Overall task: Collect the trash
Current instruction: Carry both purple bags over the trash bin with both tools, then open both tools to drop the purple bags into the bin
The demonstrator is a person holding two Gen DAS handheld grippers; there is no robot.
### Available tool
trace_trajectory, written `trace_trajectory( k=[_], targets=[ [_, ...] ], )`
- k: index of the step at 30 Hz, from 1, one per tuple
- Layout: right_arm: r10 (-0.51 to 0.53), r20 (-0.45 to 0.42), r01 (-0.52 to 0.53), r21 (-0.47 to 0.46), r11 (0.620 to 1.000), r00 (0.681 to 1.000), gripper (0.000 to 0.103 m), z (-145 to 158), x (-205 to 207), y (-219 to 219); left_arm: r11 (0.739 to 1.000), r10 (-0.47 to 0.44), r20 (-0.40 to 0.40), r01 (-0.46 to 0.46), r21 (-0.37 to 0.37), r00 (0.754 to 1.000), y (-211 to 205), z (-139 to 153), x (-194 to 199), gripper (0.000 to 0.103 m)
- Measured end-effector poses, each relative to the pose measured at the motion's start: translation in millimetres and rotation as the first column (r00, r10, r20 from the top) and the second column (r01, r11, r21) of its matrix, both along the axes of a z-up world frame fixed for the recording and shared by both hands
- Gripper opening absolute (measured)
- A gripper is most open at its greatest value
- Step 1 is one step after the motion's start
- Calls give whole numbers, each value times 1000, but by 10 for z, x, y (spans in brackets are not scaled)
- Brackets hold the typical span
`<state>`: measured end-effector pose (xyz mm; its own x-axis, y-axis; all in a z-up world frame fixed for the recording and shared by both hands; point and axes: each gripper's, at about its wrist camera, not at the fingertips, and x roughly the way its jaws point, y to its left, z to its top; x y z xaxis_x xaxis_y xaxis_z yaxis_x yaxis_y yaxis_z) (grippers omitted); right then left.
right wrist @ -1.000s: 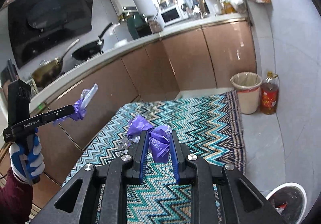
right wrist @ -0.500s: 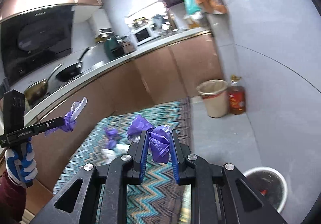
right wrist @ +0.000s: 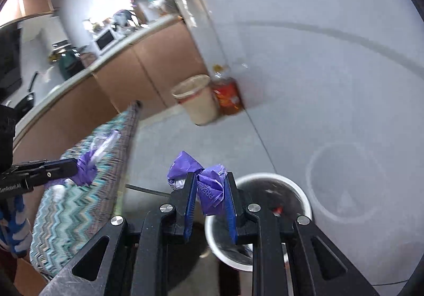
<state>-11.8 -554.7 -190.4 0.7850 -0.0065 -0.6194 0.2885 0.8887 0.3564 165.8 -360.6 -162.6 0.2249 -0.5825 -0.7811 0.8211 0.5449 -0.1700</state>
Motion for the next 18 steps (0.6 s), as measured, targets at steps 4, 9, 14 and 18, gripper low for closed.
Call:
trace_trajectory(
  k=[4,9,14,18],
  targets=[
    [-31,-65,32,26,999,997,22,-302,54,-190,997,-25,-40,28,72,999,-456,-379,24,12],
    [-61,-132,69,56,996,989,24,-610,122,-380,991,-29,-128,45,125,991,-862,-869,121,13],
    [-78,-182,91,63,994,980,35,-802,206,-518,991,-12,-216,41,129,976,-1030,-1152,196,18],
    [-88,-196,104,72,992,977,36,-844,211,-536,994,-10,-227,35,108,974,-1024,-1175,200,37]
  ],
)
